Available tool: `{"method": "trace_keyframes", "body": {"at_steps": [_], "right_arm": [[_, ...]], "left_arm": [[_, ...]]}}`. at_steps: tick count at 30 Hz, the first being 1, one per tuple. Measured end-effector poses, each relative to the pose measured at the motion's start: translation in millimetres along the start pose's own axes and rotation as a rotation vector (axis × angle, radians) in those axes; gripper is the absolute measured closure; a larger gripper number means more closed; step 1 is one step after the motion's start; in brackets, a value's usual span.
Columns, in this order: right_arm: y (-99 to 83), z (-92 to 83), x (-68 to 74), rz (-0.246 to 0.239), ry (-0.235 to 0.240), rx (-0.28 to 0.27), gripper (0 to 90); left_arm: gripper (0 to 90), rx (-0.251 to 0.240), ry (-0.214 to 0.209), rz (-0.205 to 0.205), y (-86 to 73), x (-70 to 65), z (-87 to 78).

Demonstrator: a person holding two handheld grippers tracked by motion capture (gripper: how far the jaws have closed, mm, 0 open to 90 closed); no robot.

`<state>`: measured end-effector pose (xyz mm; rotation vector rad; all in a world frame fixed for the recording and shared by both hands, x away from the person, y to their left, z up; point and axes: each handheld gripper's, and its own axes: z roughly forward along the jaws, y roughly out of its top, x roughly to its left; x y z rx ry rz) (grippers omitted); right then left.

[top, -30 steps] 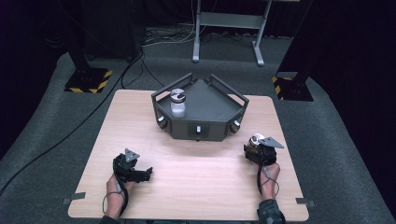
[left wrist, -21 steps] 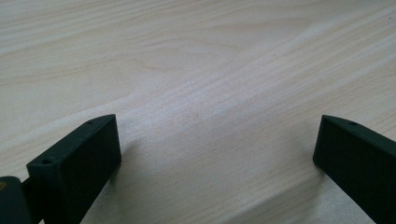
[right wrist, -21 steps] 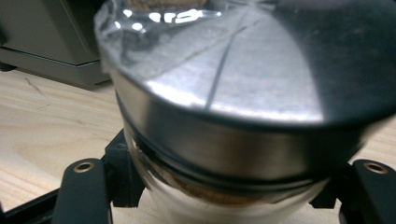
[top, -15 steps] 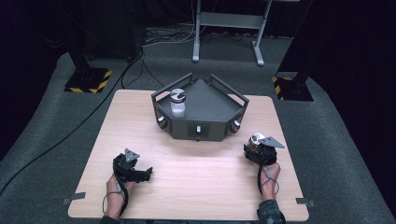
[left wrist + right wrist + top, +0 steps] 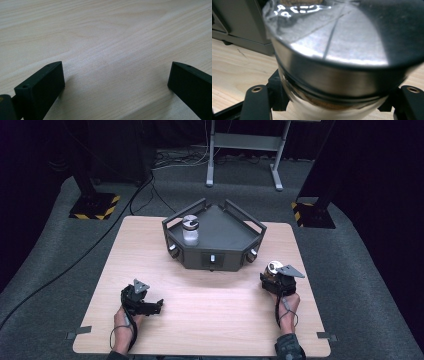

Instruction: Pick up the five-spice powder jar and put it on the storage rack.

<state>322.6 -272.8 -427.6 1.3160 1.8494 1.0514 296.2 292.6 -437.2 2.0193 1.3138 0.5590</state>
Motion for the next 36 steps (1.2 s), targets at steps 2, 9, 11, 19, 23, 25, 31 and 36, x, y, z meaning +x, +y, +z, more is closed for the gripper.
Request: {"method": "trace_keyframes", "body": {"at_steps": [2, 9, 11, 19, 23, 25, 31, 36], "right_arm": [[3.0, -2.5, 0.5, -0.005, 0.007, -0.006, 29.8], [10.5, -7.9, 2.5, -0.017, 0.019, -0.016, 29.8], [12.5, -9.4, 3.0, -0.023, 0.021, -0.020, 29.8], [23.0, -13.3, 4.1, -0.034, 0.037, -0.015, 29.8], [25.2, -14.6, 5.0, -0.037, 0.042, -0.016, 29.8], [25.9, -15.2, 5.2, -0.038, 0.044, -0.019, 29.8], [30.1, -18.0, 6.7, -0.047, 0.052, -0.025, 29.8], [33.5, -20.1, 8.3, -0.056, 0.056, -0.030, 29.8]], "left_arm": [[0.5, 0.000, 0.000, 0.000, 0.0, 0.0, 0.0], [0.5, 0.000, 0.000, 0.000, 0.0, 0.0, 0.0], [0.5, 0.000, 0.000, 0.000, 0.0, 0.0, 0.0], [0.5, 0.000, 0.000, 0.000, -0.1, 0.1, 0.0], [0.5, 0.000, 0.000, 0.000, -0.1, 0.1, 0.0], [0.5, 0.000, 0.000, 0.000, -0.1, 0.0, 0.0], [0.5, 0.000, 0.000, 0.000, -0.1, 0.0, 0.0], [0.5, -0.001, 0.000, 0.000, -0.1, 0.0, 0.0]]}}
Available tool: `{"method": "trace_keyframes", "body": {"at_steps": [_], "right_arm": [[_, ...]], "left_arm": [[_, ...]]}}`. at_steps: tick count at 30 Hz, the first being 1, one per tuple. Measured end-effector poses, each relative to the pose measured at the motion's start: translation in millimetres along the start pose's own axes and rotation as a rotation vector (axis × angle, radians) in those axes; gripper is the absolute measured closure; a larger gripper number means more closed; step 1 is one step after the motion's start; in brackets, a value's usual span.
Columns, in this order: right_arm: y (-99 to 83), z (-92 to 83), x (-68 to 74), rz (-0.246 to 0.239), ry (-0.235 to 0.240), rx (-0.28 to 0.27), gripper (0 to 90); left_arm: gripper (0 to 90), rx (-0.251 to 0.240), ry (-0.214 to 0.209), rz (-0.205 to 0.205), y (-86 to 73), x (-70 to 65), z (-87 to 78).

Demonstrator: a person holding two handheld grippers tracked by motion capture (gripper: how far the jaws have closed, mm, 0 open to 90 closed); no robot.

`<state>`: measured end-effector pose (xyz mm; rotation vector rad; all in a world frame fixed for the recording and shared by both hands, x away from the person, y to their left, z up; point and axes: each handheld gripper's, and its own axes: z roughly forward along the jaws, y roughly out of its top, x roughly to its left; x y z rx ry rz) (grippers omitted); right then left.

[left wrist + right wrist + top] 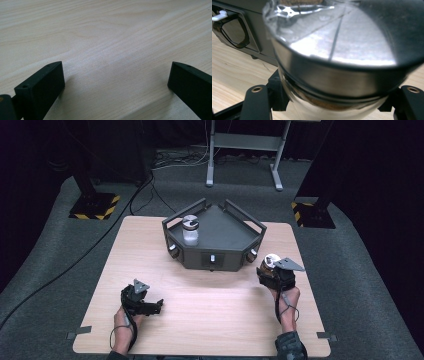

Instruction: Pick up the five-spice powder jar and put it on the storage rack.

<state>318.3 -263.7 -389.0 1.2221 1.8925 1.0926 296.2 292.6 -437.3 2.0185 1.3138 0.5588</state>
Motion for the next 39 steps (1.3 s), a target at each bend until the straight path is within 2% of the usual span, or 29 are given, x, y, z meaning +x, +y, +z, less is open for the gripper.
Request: {"method": "trace_keyframes", "body": {"at_steps": [39], "right_arm": [[30.4, -10.7, 8.6, -0.057, 0.029, -0.037, 29.8]], "left_arm": [[0.5, 0.000, 0.000, -0.001, -0.1, 0.0, 0.0]]}}
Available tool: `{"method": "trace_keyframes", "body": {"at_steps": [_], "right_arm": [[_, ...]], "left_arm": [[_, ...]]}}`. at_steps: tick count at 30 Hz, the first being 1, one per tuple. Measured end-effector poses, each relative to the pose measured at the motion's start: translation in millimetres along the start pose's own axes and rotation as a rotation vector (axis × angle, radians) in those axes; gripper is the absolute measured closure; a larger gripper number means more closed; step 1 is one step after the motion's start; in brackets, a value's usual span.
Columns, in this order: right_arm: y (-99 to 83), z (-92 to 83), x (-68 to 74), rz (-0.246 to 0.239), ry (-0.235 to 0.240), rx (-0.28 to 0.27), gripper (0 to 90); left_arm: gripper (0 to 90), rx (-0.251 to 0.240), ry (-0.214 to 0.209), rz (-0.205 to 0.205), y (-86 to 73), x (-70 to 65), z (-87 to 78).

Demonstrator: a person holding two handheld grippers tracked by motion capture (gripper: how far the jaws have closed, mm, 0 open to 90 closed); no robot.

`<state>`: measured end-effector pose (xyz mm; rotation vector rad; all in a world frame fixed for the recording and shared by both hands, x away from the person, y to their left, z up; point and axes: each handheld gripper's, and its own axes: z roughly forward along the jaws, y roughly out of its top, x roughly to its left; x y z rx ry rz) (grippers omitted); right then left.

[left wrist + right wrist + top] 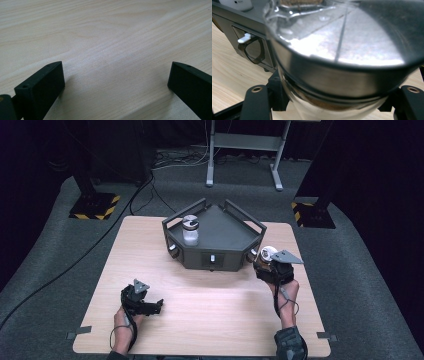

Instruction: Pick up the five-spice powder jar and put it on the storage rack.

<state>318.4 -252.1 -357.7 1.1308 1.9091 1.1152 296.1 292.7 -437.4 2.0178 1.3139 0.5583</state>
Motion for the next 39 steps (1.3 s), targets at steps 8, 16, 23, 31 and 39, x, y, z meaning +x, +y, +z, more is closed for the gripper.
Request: {"method": "trace_keyframes", "body": {"at_steps": [8, 16, 23, 31, 39], "right_arm": [[5.1, -0.4, 0.1, -0.003, 0.008, -0.009, 29.7], [8.9, 0.6, 0.5, -0.012, 0.018, -0.007, 29.8], [13.6, 0.4, 0.6, -0.016, 0.021, -0.009, 29.7], [20.0, 0.7, 0.6, -0.025, 0.026, -0.014, 29.8], [25.1, 1.4, 0.4, -0.031, 0.031, -0.018, 29.8]], "left_arm": [[0.5, 0.001, 0.000, 0.000, 0.1, 0.0, 0.0], [0.5, 0.001, 0.000, 0.000, 0.1, 0.0, 0.0], [0.5, 0.000, 0.000, 0.000, 0.1, 0.0, 0.0], [0.5, 0.001, 0.000, 0.000, 0.1, 0.0, 0.0], [0.5, 0.001, 0.000, 0.000, 0.1, 0.0, 0.0]]}}
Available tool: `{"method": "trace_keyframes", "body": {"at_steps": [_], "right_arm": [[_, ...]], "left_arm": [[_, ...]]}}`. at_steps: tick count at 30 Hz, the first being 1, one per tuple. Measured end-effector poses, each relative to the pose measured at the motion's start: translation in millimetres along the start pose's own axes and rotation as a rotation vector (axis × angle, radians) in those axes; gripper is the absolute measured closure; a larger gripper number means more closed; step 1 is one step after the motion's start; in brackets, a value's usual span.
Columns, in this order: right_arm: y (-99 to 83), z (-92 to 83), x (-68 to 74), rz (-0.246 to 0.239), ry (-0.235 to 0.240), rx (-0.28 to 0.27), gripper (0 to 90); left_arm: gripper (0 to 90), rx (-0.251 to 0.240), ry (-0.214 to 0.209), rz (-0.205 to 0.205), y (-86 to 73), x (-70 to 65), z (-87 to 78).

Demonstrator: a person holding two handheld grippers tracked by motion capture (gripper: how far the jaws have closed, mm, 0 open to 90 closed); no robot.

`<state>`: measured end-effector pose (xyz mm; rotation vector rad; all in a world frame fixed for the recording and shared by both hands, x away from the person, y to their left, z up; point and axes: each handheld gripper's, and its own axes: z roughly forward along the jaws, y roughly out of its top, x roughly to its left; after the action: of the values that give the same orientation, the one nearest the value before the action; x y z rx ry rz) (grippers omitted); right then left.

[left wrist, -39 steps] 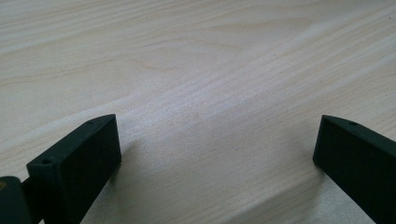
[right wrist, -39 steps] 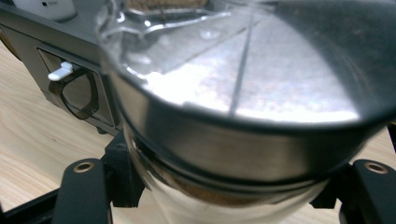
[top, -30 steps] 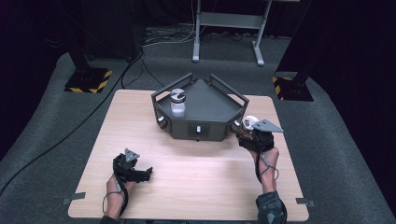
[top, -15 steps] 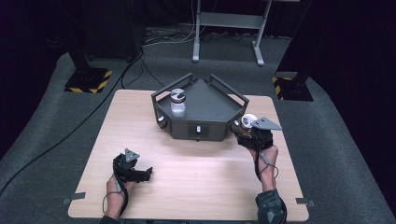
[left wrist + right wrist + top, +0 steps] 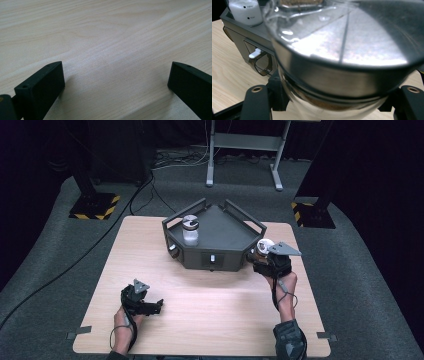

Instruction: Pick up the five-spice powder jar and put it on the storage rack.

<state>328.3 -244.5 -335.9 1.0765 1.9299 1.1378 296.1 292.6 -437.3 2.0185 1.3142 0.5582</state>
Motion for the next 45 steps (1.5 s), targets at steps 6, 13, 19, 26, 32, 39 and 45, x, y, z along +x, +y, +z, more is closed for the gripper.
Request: {"method": "trace_keyframes", "body": {"at_steps": [6, 13, 19, 26, 32, 39, 45], "right_arm": [[5.5, 0.2, -0.2, -0.005, 0.003, -0.004, 29.8], [13.1, 1.2, -0.8, -0.011, 0.006, -0.006, 29.8], [18.0, 3.7, -0.4, -0.020, 0.012, -0.006, 29.8], [24.0, 6.6, -1.0, -0.023, 0.022, -0.009, 29.8], [28.0, 9.8, -2.0, -0.020, 0.028, -0.009, 29.8], [33.3, 15.5, -2.1, -0.019, 0.039, -0.007, 29.8], [37.4, 19.3, -1.8, -0.022, 0.046, -0.006, 29.8]], "left_arm": [[0.5, 0.000, 0.000, 0.000, 0.0, 0.0, 0.0], [0.5, 0.000, 0.000, 0.000, -0.1, 0.0, 0.0], [0.6, 0.000, 0.000, 0.000, -0.1, -0.1, 0.0], [0.6, 0.000, 0.000, 0.000, -0.1, -0.1, 0.0], [0.6, -0.001, 0.000, 0.000, -0.1, -0.1, 0.0], [0.6, 0.000, 0.000, 0.000, -0.1, -0.1, 0.0], [0.6, -0.001, 0.000, 0.000, -0.1, -0.1, 0.0]]}}
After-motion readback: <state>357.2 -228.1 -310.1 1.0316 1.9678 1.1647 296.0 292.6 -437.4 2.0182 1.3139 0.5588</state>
